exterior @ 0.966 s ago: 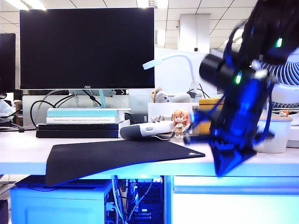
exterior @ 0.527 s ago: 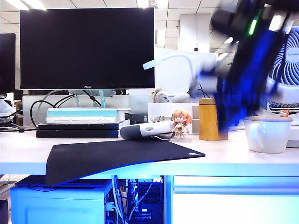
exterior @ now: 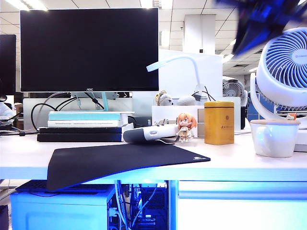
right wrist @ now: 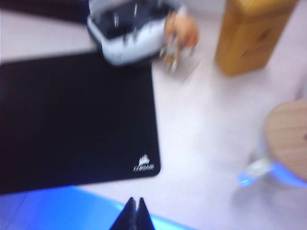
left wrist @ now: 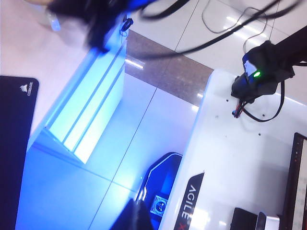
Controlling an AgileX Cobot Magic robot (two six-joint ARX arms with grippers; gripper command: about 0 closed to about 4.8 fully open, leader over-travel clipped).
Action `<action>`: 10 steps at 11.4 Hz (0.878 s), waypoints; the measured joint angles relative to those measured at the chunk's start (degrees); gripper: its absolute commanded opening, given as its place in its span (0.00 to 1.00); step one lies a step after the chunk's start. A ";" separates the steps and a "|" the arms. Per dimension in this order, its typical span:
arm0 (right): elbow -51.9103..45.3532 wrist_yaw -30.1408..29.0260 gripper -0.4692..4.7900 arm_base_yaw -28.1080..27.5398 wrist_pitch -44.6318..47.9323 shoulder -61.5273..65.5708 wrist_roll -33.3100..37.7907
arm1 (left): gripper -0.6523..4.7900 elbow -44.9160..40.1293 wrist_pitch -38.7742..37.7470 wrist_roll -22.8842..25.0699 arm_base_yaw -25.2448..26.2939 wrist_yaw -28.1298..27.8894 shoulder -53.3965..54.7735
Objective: Open the drawer, place the cleaning sponge inside, then close the drawer.
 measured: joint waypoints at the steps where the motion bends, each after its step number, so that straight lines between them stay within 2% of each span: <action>1: -0.63 0.15 0.07 0.02 -0.15 -3.04 -0.39 | 0.11 0.00 -0.50 0.02 0.00 -0.02 0.00; 3: -10.21 4.17 0.07 0.07 0.72 -20.55 -3.02 | 0.11 -0.22 -1.97 1.27 -0.02 -0.02 -0.02; 5: -19.69 4.48 0.07 0.07 2.86 -31.93 -2.93 | 0.11 -3.10 -0.94 1.27 -0.74 -0.13 -0.07; 7: -23.54 4.85 0.07 0.07 2.29 -36.94 -1.25 | 0.11 -6.05 1.51 1.29 -2.75 -0.11 0.00; 10: -28.59 8.00 0.07 0.07 1.42 -44.19 0.11 | 0.11 -11.85 9.90 0.92 -5.84 -1.44 -0.13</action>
